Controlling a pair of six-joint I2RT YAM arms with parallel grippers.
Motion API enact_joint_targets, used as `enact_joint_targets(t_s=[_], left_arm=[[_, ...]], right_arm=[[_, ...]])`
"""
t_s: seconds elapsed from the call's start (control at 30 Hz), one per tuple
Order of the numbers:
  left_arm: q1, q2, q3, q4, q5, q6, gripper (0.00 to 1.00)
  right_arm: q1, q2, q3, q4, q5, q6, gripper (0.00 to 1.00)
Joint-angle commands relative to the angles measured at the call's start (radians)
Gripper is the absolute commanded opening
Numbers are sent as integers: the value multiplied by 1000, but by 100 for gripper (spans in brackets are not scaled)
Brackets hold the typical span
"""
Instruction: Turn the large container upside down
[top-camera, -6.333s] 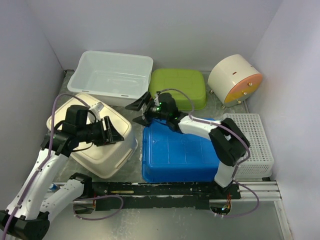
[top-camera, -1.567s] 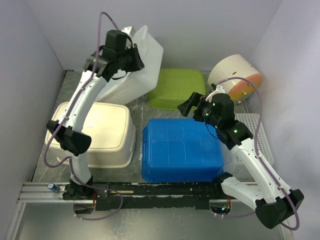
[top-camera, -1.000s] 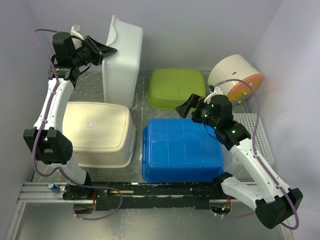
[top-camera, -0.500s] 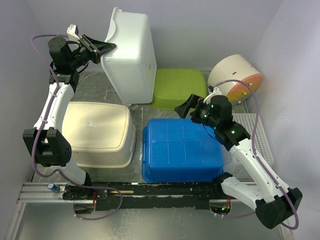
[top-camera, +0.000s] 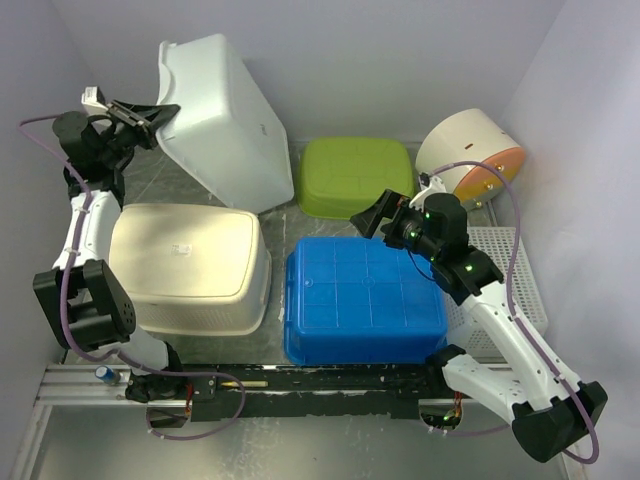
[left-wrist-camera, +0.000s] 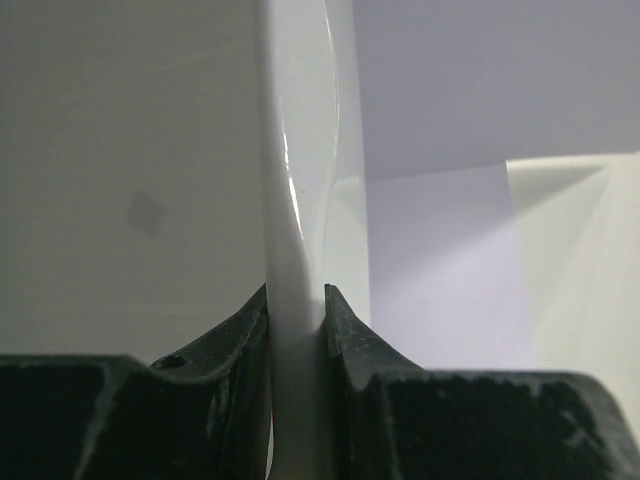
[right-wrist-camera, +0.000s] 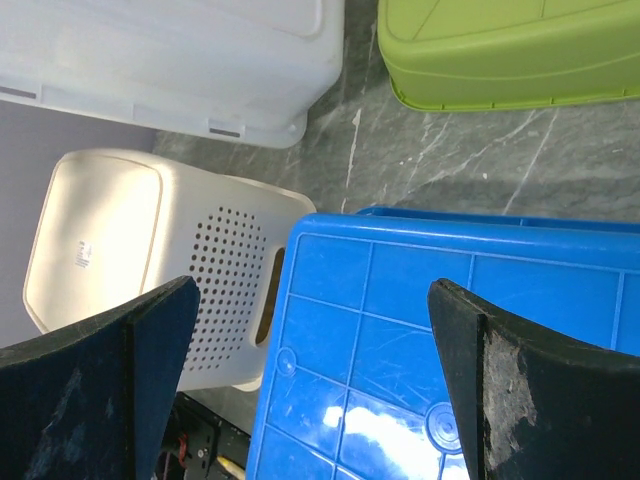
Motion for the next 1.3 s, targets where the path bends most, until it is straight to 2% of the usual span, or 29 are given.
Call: enact_joint_targets(t_s=[0.0, 0.17, 0.33, 0.37, 0.47, 0.5, 0.53, 0.87, 1.1, 1.27], left_arm=[[49, 30, 7, -278, 92, 186, 15], [109, 101, 162, -638, 90, 488, 44], [134, 164, 323, -943, -4, 750, 73], [133, 176, 351, -987, -31, 790, 77], [133, 196, 415, -1084, -101, 875, 81], [132, 197, 434, -1111, -130, 902, 94], [133, 195, 448, -1132, -170, 922, 100], [108, 154, 550, -1284, -454, 1077, 99], [-19, 140, 674, -1367, -744, 1144, 99], [-138, 106, 722, -1370, -843, 1163, 99]], right_arm=[[-4, -24, -17, 13, -9, 10, 100], [-4, -29, -20, 15, -12, 14, 100], [-4, -26, -24, 21, -21, 20, 100], [-4, -24, -24, 21, -22, 21, 100], [-4, -22, -27, 30, -31, 26, 100], [-4, -18, -28, 33, -34, 27, 100], [-4, -17, -28, 35, -38, 29, 100], [-4, -3, -45, 65, -68, 42, 100], [-4, 6, -53, 78, -79, 48, 100], [-4, 5, -60, 82, -80, 47, 100]])
